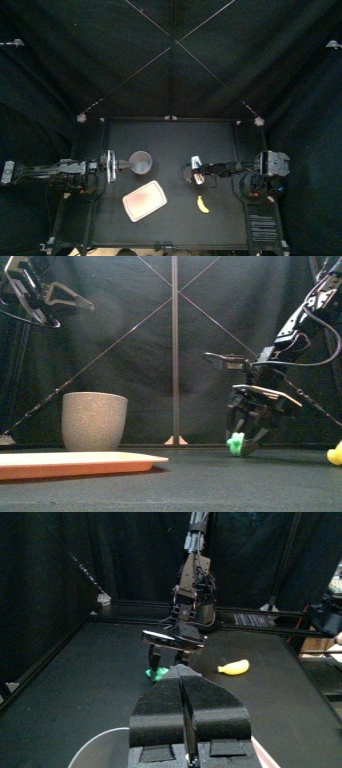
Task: Pick the green grapes then place it in the grey bowl
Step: Place green grapes in the grey bowl
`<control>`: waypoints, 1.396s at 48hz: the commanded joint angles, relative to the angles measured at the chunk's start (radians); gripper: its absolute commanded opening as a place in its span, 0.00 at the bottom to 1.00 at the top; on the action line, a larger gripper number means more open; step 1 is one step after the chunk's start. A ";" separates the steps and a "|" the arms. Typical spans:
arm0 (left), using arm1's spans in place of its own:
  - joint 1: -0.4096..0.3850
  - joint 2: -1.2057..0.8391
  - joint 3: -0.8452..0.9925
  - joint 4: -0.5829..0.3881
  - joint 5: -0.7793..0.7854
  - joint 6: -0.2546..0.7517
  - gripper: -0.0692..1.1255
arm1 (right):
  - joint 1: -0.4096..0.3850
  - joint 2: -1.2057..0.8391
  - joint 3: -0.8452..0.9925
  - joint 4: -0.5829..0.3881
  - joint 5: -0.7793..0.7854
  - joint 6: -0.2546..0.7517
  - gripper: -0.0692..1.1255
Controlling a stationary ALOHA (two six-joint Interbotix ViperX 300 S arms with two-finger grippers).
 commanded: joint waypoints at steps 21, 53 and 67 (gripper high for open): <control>0.012 0.000 -0.006 -0.015 -0.011 0.003 0.05 | 0.023 -0.078 -0.241 -0.025 0.020 -0.003 0.66; 0.038 0.000 0.011 -0.014 0.003 0.002 0.05 | 0.066 0.261 -0.719 -0.017 -0.187 0.014 0.66; 0.037 0.002 0.012 -0.015 0.028 0.002 0.05 | 0.069 0.388 -0.842 0.066 -0.126 0.012 0.66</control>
